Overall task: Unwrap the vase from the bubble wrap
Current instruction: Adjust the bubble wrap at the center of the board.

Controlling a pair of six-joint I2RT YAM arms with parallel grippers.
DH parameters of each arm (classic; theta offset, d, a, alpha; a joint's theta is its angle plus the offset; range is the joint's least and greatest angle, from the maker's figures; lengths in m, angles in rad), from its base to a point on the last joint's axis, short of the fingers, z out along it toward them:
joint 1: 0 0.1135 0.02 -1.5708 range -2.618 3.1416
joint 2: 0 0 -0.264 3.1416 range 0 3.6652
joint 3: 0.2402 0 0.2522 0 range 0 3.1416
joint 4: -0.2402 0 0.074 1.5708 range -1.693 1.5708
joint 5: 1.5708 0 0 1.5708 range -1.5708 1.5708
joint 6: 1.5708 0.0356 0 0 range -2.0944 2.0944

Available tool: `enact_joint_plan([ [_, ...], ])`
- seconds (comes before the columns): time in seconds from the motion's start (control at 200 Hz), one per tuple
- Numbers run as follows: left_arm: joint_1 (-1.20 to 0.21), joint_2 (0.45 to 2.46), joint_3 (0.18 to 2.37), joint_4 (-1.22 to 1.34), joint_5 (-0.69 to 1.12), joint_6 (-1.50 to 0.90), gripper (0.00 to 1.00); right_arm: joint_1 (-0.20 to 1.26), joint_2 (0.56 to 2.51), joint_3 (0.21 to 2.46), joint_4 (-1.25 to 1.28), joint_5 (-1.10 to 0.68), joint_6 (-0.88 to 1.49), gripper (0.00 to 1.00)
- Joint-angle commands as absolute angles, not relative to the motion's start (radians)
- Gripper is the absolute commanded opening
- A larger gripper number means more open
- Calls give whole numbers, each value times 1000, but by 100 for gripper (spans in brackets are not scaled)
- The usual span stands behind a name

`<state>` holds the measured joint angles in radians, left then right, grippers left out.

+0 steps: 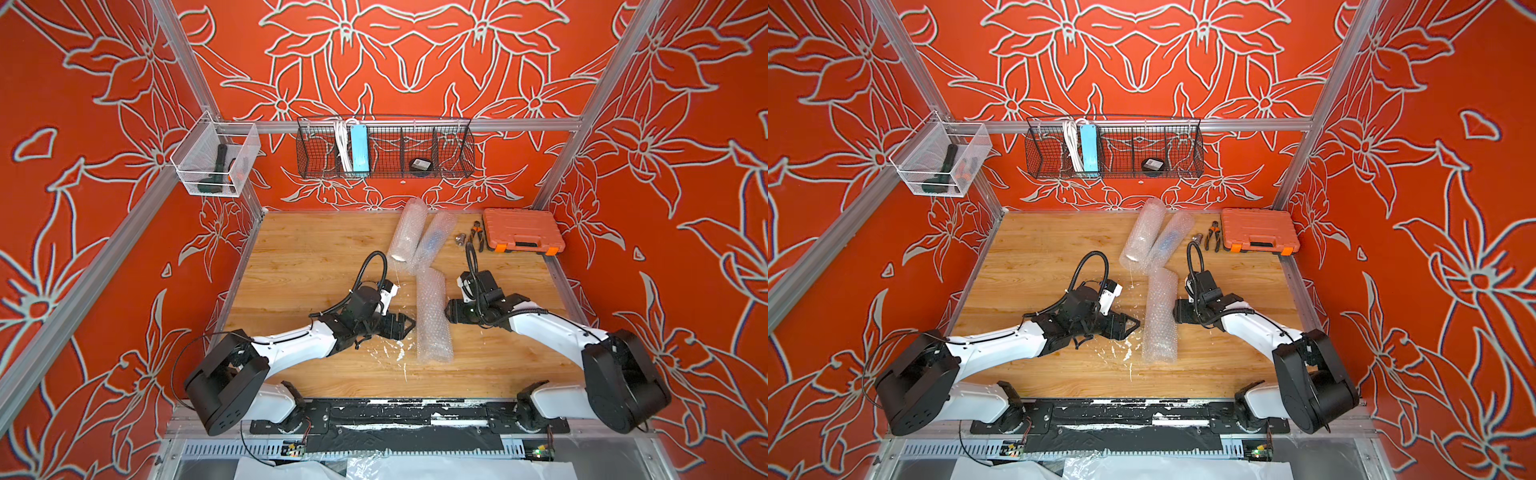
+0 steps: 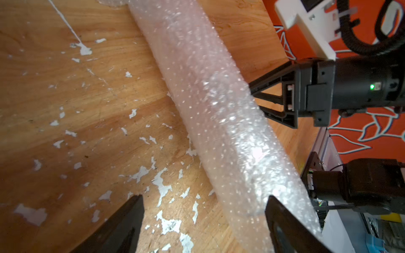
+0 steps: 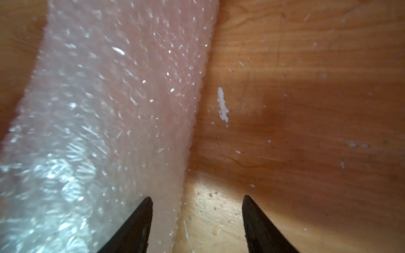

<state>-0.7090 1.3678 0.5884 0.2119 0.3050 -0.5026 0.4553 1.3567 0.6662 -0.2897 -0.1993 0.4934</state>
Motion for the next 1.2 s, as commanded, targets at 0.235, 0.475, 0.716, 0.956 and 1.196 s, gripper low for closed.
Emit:
enact_joint_plan([
  [0.235,-715,1459,596,375,533,-570,81,462,1362,631,-299,-218,491,66],
  [0.475,-715,1558,633,424,611,-612,74,462,1357,623,-296,-221,499,66],
  [0.716,-718,1545,642,424,640,-600,72,460,1207,622,-362,-126,511,73],
  [0.956,-737,1561,657,442,683,-589,70,447,1093,655,-365,-241,516,86],
  [1.196,-758,1565,680,425,678,-569,69,445,1226,697,-267,-460,519,87],
])
